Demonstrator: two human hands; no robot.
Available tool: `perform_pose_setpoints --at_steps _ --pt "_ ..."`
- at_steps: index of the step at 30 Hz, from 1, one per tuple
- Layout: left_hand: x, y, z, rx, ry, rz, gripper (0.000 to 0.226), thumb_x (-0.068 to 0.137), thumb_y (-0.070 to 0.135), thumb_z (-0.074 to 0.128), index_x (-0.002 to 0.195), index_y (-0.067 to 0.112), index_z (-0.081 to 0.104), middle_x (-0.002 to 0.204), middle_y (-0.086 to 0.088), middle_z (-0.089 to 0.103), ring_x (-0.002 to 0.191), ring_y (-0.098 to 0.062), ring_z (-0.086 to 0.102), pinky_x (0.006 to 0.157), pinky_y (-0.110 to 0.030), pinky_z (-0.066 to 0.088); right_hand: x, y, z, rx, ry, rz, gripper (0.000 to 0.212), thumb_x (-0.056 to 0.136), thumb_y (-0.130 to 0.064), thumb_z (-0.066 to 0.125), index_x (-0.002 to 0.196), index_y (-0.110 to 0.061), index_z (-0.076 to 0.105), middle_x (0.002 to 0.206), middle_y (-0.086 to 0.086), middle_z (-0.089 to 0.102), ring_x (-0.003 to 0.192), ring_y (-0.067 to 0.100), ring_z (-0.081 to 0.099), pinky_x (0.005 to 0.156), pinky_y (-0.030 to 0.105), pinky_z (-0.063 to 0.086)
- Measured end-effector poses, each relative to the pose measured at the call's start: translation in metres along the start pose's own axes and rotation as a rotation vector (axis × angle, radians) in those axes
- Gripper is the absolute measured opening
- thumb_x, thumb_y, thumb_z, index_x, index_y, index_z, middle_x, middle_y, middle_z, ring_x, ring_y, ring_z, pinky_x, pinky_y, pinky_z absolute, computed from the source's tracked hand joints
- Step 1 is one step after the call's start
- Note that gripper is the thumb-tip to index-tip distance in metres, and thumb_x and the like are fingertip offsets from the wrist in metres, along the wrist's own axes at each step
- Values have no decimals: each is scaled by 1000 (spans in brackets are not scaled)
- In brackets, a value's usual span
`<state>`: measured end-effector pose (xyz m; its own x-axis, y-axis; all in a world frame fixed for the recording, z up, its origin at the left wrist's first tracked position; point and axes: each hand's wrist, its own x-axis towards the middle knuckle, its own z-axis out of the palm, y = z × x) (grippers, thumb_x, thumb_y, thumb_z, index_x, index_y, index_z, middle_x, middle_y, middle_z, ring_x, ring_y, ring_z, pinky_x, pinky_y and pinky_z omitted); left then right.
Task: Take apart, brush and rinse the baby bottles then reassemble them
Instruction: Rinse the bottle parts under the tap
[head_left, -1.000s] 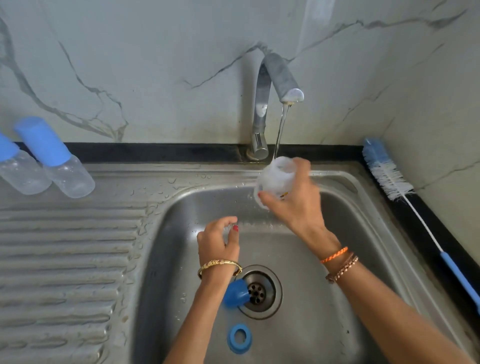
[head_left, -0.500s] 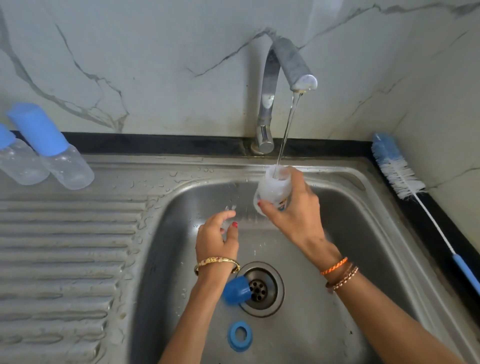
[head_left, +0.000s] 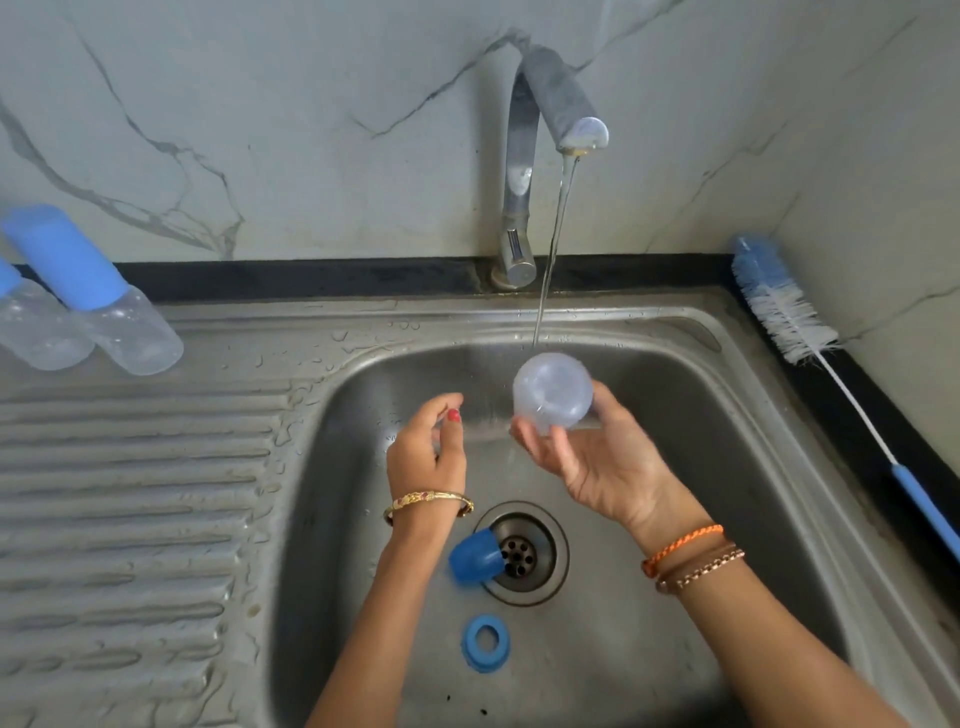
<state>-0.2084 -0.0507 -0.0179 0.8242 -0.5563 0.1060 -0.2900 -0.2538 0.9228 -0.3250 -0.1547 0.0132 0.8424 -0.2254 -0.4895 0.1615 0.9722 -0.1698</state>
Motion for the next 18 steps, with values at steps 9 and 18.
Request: perform_pose_setpoints --at_steps 9,18 --pt "2 -4 1 5 34 38 21 92 6 52 108 7 66 106 -2 67 89 -10 56 69 5 35 0 -9 12 -51 150 -151 61 66 -20 79 116 2 51 96 25 61 73 34 66 51 35 58" --pt "3 -5 1 -23 39 51 21 88 6 58 107 10 66 97 4 64 75 1 52 66 2 37 33 -1 45 -466 338 -459 61 78 4 64 131 -13 36 104 14 55 88 29 60 74 39 54"
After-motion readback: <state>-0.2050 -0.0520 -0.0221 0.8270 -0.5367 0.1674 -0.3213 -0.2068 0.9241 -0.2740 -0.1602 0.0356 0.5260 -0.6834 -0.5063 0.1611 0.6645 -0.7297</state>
